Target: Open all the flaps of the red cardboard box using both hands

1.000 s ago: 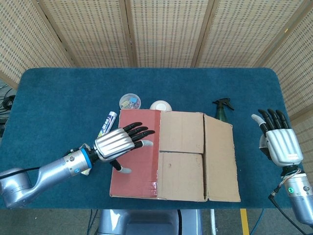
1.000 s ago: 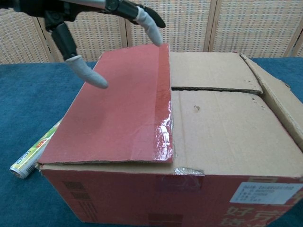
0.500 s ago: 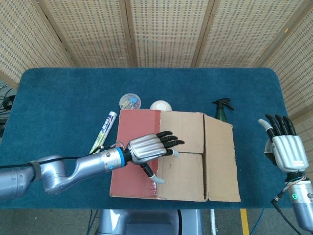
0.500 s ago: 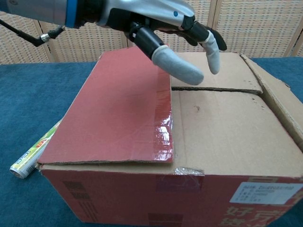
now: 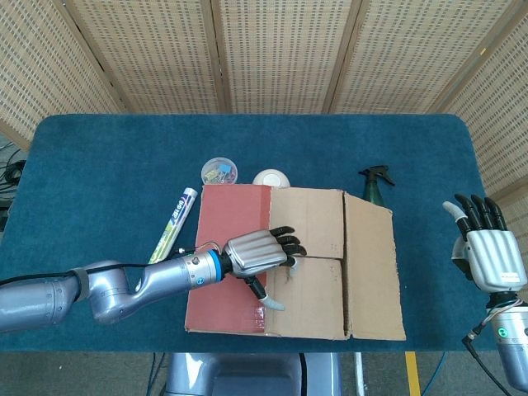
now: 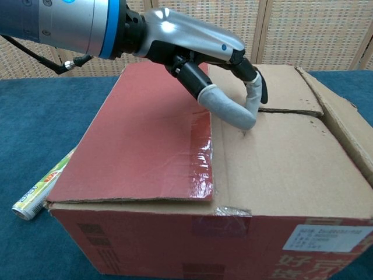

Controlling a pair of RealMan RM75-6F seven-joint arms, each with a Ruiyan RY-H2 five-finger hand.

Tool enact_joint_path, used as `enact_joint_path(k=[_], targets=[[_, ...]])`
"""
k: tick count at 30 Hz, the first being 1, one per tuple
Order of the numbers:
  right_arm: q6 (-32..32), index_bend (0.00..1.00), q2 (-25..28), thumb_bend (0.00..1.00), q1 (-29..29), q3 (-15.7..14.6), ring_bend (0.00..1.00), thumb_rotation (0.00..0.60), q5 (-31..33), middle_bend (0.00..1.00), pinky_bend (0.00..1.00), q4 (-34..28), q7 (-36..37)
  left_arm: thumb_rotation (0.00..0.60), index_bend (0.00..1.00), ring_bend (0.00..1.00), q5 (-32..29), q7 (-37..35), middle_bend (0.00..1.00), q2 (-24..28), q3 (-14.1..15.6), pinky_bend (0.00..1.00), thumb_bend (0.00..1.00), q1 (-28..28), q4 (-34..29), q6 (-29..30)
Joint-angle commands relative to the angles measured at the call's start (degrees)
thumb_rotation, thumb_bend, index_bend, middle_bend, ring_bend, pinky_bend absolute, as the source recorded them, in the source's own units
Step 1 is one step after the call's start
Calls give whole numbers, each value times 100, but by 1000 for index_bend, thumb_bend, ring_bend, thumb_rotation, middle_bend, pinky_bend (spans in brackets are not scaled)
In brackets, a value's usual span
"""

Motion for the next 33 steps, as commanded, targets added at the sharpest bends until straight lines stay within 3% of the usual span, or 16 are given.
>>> enact_joint_path(k=[1,11,24,33], targets=[[-8,147,-5,905,-10,10,0,600,6,92,7,9,12,190,400,141,-28,28,204,34,35,0,131,10,-21,45],[-12,147,-25,903,-45,58,0,600,13,92,8,25,41,192,498,249,-101,138,333,211,159,47,130,-29,-110,26],[-14,147,-54,901,-75,110,0,600,-4,92,7,42,63,191,548,289,-215,274,378,507,191,78,129,-29,-300,143],[-46,146,-60,903,-62,162,0,600,13,92,7,56,64,189,558,296,-149,245,386,1011,104,78,127,85,-589,346]])
